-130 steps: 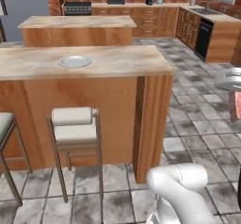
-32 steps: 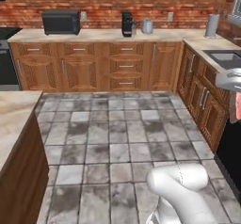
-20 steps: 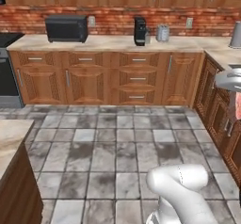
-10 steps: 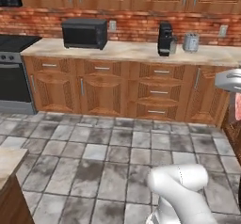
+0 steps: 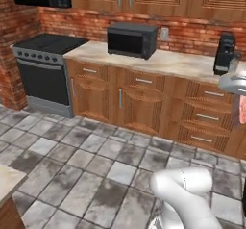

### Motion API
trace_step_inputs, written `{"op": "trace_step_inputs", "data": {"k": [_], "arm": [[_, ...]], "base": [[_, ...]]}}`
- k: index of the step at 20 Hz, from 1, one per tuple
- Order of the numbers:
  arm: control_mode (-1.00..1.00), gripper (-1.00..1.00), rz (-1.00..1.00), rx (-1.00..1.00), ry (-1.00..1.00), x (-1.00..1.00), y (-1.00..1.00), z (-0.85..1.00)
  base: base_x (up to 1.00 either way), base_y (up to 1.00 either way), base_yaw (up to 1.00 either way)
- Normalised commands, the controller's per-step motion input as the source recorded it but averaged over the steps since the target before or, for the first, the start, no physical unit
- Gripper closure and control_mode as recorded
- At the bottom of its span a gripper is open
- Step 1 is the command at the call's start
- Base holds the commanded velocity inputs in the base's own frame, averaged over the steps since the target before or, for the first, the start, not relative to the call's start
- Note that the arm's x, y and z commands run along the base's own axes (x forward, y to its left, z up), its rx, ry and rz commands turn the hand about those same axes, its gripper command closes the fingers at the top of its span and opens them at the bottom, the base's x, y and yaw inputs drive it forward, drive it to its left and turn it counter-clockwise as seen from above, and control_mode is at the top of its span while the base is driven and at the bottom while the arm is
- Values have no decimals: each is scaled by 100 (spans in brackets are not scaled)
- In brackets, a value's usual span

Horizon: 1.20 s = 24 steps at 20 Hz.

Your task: Transport the steak and squash to the fridge. Place the steak on the rack containing meat and place the squash on the rack containing the vegetable, ensuring meats and vegetables are on different racks.

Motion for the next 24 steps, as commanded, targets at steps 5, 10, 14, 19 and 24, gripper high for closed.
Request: {"op": "trace_step_inputs", "data": {"k": [5,10,14,19,24], "arm": [[100,100,0,0,0,0,0,0],[100,100,0,0,0,0,0,0],[100,100,0,0,0,0,0,0],[100,100,0,0,0,0,0,0],[100,100,0,0,0,0,0,0]], "base": [[100,-22,50],[100,-28,47],[100,-38,45],[100,-40,45],[100,-30,47]]}}
